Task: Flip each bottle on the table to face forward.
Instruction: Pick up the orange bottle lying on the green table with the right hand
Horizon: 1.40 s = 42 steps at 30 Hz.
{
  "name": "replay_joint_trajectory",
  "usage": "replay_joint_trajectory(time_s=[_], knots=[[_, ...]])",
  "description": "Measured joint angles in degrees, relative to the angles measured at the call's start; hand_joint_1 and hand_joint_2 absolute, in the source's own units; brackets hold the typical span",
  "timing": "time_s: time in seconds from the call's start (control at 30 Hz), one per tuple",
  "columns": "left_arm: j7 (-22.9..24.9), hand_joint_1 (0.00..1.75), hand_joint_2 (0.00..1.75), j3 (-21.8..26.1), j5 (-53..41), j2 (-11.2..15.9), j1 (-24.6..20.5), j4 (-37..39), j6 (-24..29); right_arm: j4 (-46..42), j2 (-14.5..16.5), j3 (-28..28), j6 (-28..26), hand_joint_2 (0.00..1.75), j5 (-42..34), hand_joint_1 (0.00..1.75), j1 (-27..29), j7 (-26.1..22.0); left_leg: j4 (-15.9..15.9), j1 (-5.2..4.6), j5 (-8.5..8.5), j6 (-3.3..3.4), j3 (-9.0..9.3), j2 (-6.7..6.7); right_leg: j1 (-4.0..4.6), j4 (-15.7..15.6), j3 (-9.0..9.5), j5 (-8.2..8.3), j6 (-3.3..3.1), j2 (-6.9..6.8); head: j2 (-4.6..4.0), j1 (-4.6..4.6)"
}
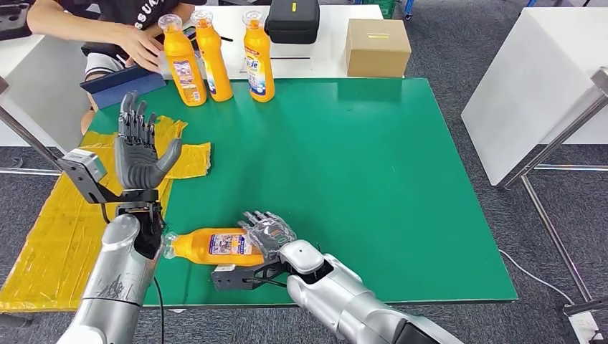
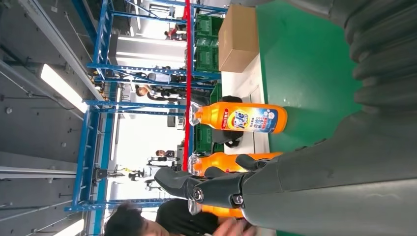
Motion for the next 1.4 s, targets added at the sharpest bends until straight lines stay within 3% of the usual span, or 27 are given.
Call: replay_joint_trajectory(time_s=[0.37,0.4,0.5,0.53,0.77,1.13,1.27,1.4], knots=[[-0.09,0.0,1.75,0.0,0.25,0.0,-0.49,1.43,-0.01,1.33,0.34,0.5,0.8,1.75,0.0,0.02,-0.68,0.14,0.0,0.0,-0.03,-0.05,0.22,0.0,0.0,0.0,0.2,-0.01,-0.01,0.0,0.0,0.0],[-0.11,0.0,1.75,0.0,0.31,0.0,-0.52,1.47,-0.01,1.45,0.36,0.53,0.97,1.75,0.0,0.23,-0.74,0.14,0.0,0.0,-0.04,-0.06,0.24,0.0,0.0,0.0,0.22,-0.01,-0.01,0.0,0.0,0.01],[-0.2,0.0,1.75,0.0,0.41,0.0,-0.55,1.52,0.01,1.8,0.39,0.59,1.13,1.75,0.01,1.42,-0.9,0.15,-0.01,-0.01,-0.06,-0.07,0.31,0.0,0.0,-0.01,0.29,-0.02,-0.01,0.0,0.0,0.01],[-0.22,0.0,1.75,0.01,0.45,0.0,-0.55,1.52,0.03,1.91,0.4,0.61,1.11,1.75,0.02,1.62,-0.93,0.17,-0.01,-0.01,-0.07,-0.08,0.34,0.0,0.0,-0.01,0.32,-0.02,-0.02,0.0,0.0,0.01],[-0.35,0.0,1.75,0.02,0.76,0.0,-0.55,1.52,0.14,2.44,0.49,0.62,1.02,1.75,0.11,1.72,-0.93,0.61,-0.02,0.0,-0.11,-0.11,0.51,0.0,0.01,-0.02,0.49,-0.03,-0.03,0.01,0.0,-0.01],[-0.11,0.0,1.75,0.02,1.04,0.0,-0.53,1.44,0.44,2.55,0.65,0.62,0.01,1.75,0.17,1.75,-0.91,1.3,-0.02,-0.01,-0.12,-0.11,0.57,-0.01,0.0,-0.02,0.57,-0.03,-0.03,0.01,0.0,-0.01],[0.31,0.0,1.75,0.05,1.05,0.01,-0.29,0.86,0.64,2.54,0.57,0.47,-3.15,1.75,-0.56,1.75,-0.47,1.67,-0.02,-0.01,-0.11,-0.11,0.56,-0.01,0.0,-0.02,0.57,-0.03,-0.03,0.0,0.0,0.01],[0.59,0.0,1.75,0.2,1.06,0.03,1.31,-1.05,1.24,2.13,-0.19,-1.76,-10.91,1.75,-3.76,1.75,0.5,1.5,-0.02,-0.01,-0.1,-0.11,0.51,-0.03,0.0,-0.02,0.58,-0.03,-0.03,0.0,0.0,-0.01]])
